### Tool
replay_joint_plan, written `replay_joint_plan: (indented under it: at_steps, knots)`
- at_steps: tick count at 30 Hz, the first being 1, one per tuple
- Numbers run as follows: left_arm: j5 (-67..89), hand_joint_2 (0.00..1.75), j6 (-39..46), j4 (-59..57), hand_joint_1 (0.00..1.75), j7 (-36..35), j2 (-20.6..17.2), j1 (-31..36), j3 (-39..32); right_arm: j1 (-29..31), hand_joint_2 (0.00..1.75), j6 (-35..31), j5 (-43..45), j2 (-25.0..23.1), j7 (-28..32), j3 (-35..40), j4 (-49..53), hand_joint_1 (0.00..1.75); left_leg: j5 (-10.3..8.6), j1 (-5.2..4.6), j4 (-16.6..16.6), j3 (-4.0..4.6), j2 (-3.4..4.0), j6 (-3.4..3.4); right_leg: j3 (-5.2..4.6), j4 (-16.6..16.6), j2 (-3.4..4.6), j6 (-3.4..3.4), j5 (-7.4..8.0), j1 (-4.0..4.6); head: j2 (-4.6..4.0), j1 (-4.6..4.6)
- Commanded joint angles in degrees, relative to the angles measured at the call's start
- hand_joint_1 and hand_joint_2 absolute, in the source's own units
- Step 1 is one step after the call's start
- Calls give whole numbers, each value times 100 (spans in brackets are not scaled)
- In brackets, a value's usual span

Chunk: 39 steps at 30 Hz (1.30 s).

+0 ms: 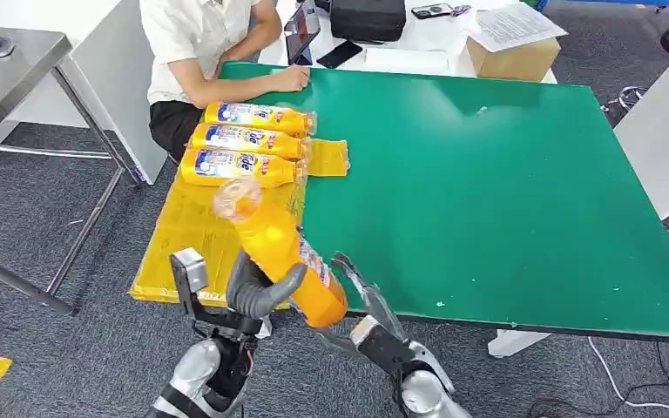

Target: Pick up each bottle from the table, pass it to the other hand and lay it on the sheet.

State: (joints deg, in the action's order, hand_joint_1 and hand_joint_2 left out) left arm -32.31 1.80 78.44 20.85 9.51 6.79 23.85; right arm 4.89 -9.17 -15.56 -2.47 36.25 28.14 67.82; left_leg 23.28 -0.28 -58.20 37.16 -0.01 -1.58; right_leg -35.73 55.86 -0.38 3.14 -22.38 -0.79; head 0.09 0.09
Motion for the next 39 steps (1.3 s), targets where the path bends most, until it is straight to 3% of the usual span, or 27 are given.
replay_joint_plan:
  at_steps: [1, 3, 4, 5, 7, 9, 12, 16, 18, 24, 29, 30, 31, 39]
  knots:
    - [1775, 175, 1288, 720, 175, 585, -372, -219, -757, -809, 0, -1787, 436, -419, 375, -1842, 1225, 0, 16, 3, -1, -26, 1, 10, 23, 5, 3, -13, -18, 2, 0, 2]
    - [2349, 175, 1815, 576, 175, 514, -409, -76, -837, -899, 0, -2920, 595, -483, 375, -2215, 1941, 0, 12, 3, 2, -20, -1, 6, 19, 1, 3, -9, -13, 3, 0, 2]
    - [2591, 175, 2009, 502, 175, 515, -427, -4, -840, -927, 0, -3083, 514, -592, 375, -2517, 2186, 0, 21, 2, -6, -26, -3, 10, 24, 12, 2, -13, -23, 2, 0, 2]
    - [3078, 175, 2324, 323, 175, 490, -482, 143, -807, -967, 0, -3083, 429, -868, 375, -3134, 2528, 0, 12, -1, -2, -14, -6, 6, 11, 8, -2, -9, -16, -1, 0, 2]
    - [3371, 175, 2508, 156, 175, 478, -528, 237, -810, -978, 0, -3083, 458, -969, 375, -3435, 2713, 0, 9, -2, -2, -12, -18, 7, 10, 11, -11, -10, -17, -2, 0, 4]
    - [5233, 175, 3337, -440, 175, 150, -665, 524, -664, -890, 0, -3083, 365, -1444, 375, -4310, 3005, 0, 14, 0, 1, -26, -13, 8, 24, 7, -6, -11, -19, 0, 0, 0]
    - [5632, 175, 3390, -611, 175, -41, -703, 594, -656, -912, 0, -3083, 441, -1356, 375, -4225, 2963, 0, 9, -2, 6, -36, -26, 8, 34, 2, -20, -13, -18, -2, 0, 4]
    - [7387, 175, 2963, -1713, 175, -878, -873, 1084, -564, -803, 0, -3083, 790, -1060, 375, -3640, 2583, 0, 14, 2, 12, -55, -10, 10, 52, -7, -4, -15, -16, 3, 0, 2]
    - [7387, 175, 2963, -1713, 175, -878, -873, 1084, -564, -803, 0, -3083, 790, -1060, 375, -3640, 2583, 0, 8, 2, 10, -37, 1, 6, 33, -6, 4, -11, -7, 2, 0, 4]
    - [8310, 175, 2396, -3404, 175, -1179, -671, 2050, -494, -529, 0, -3003, 934, -786, 375, -2484, 2358, 0, 4, 3, 5, -27, 3, 5, 24, -3, 0, -11, -3, 4, 0, 4]
    - [8360, 175, 1672, -4417, 175, -1066, -562, 2582, -437, -391, 0, -2462, 1100, -846, 375, -2393, 2110, 0, 8, 6, 4, -43, 4, 8, 40, 1, 0, -15, -7, 6, 0, 2]
    - [8277, 175, 1440, -4584, 28, -996, -560, 2691, -442, -340, 0, -2377, 1098, -859, 375, -2388, 2018, 0, 11, 7, 4, -48, 6, 9, 43, 1, 2, -16, -9, 7, 0, 4]
    - [8181, 175, 1256, -4778, 7, -941, -539, 2821, -472, -293, 0, -2219, 1161, -878, 375, -2373, 1893, 0, 1, 4, 6, -28, 2, 5, 26, 0, -2, -10, -2, 4, 0, 4]
    - [7875, 175, 948, -5158, 0, -751, -445, 3046, -618, -206, 0, -2034, 1121, -915, 375, -2227, 1573, 0, 20, 8, 3, -68, 9, 13, 63, 6, 5, -19, -18, 8, 0, 4]
